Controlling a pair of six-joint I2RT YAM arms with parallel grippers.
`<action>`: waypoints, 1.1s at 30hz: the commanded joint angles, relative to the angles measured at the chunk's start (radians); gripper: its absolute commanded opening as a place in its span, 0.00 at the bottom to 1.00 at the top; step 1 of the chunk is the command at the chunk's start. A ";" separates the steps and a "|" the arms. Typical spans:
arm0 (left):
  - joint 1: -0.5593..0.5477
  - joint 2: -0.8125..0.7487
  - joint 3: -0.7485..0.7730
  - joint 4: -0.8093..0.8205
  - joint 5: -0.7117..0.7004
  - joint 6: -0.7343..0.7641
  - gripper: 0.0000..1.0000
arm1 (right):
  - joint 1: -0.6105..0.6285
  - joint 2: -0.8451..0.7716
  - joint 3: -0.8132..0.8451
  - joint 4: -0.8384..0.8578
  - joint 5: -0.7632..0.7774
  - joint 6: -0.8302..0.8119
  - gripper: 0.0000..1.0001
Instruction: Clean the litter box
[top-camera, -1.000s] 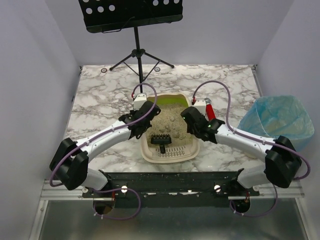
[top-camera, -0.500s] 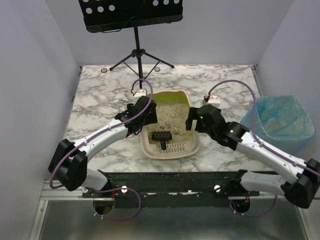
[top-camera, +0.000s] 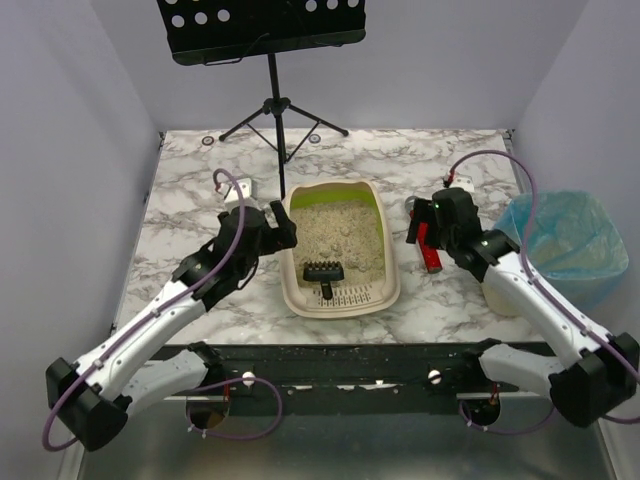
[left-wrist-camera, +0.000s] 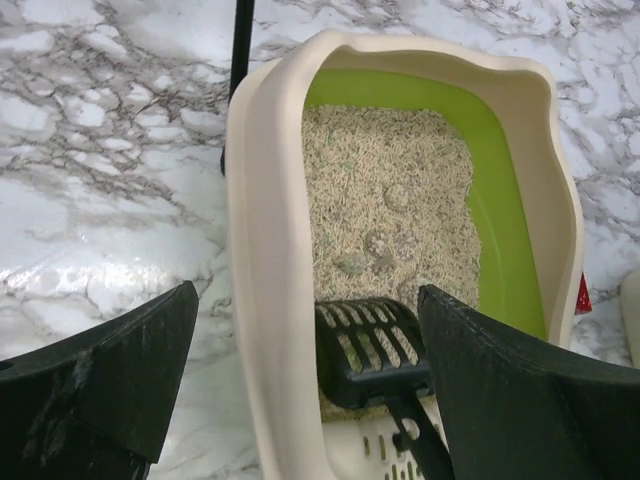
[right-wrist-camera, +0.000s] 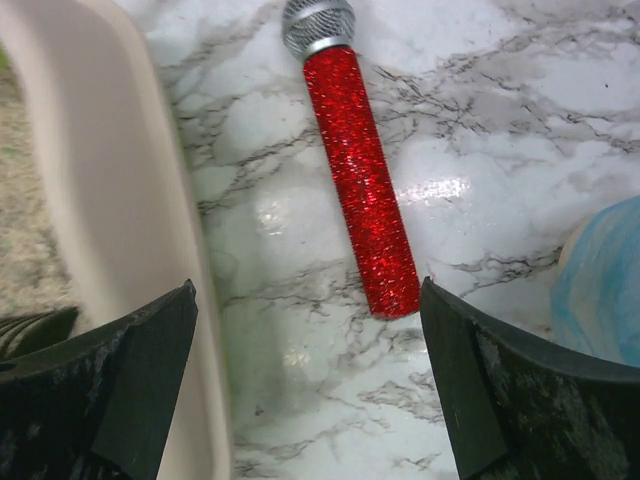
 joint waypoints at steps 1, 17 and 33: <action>-0.004 -0.161 -0.088 -0.089 -0.036 -0.054 0.99 | -0.089 0.159 0.072 -0.021 -0.081 -0.051 1.00; -0.004 -0.334 -0.211 -0.132 -0.058 -0.082 0.99 | -0.203 0.688 0.251 0.015 -0.048 -0.108 0.68; -0.002 -0.314 -0.260 -0.090 -0.154 -0.118 0.99 | -0.286 1.335 1.288 -0.320 -0.182 -0.015 0.33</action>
